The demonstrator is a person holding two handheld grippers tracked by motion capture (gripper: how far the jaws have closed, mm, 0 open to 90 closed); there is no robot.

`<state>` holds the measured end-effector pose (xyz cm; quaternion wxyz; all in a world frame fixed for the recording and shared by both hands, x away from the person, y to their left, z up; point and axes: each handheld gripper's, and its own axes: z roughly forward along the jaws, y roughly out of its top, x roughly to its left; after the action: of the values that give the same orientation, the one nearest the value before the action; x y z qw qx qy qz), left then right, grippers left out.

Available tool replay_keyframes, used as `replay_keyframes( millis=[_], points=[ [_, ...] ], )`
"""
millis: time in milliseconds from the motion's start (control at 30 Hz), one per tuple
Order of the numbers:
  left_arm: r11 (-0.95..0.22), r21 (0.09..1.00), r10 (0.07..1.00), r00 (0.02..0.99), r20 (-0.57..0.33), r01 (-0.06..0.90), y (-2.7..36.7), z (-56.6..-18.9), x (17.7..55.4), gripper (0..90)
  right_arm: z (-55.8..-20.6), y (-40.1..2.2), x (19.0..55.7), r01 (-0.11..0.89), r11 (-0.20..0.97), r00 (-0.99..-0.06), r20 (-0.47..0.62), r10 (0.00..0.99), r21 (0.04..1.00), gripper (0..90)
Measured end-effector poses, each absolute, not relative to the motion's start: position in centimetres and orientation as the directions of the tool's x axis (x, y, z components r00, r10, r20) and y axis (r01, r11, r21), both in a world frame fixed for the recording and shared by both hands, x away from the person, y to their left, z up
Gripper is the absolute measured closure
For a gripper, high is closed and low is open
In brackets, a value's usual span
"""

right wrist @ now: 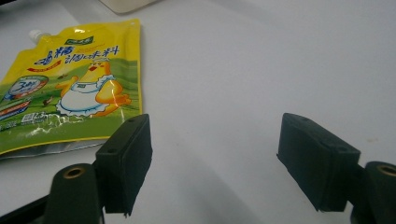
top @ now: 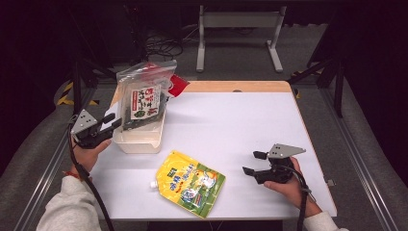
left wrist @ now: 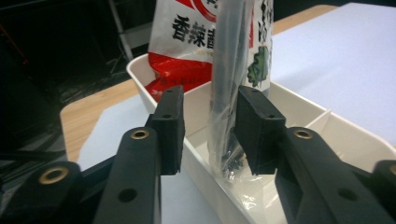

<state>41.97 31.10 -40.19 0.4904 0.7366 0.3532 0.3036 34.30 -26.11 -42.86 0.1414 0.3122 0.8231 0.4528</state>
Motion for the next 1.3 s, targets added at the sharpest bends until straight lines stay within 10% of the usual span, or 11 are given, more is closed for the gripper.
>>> replay_keyframes(
  millis=[767,1300],
  points=[
    [-0.288,0.930,0.784,0.614,0.092,0.229,28.4,-38.9,36.6,32.9,-41.5,-25.4,34.6,0.321,0.419,-0.766,-0.027,0.642,0.850,42.9],
    [-0.333,0.902,0.697,0.716,0.040,0.274,25.1,-40.8,31.3,23.6,-41.5,-23.5,33.8,0.268,0.488,-0.845,-0.041,0.534,0.831,77.1]
  ],
)
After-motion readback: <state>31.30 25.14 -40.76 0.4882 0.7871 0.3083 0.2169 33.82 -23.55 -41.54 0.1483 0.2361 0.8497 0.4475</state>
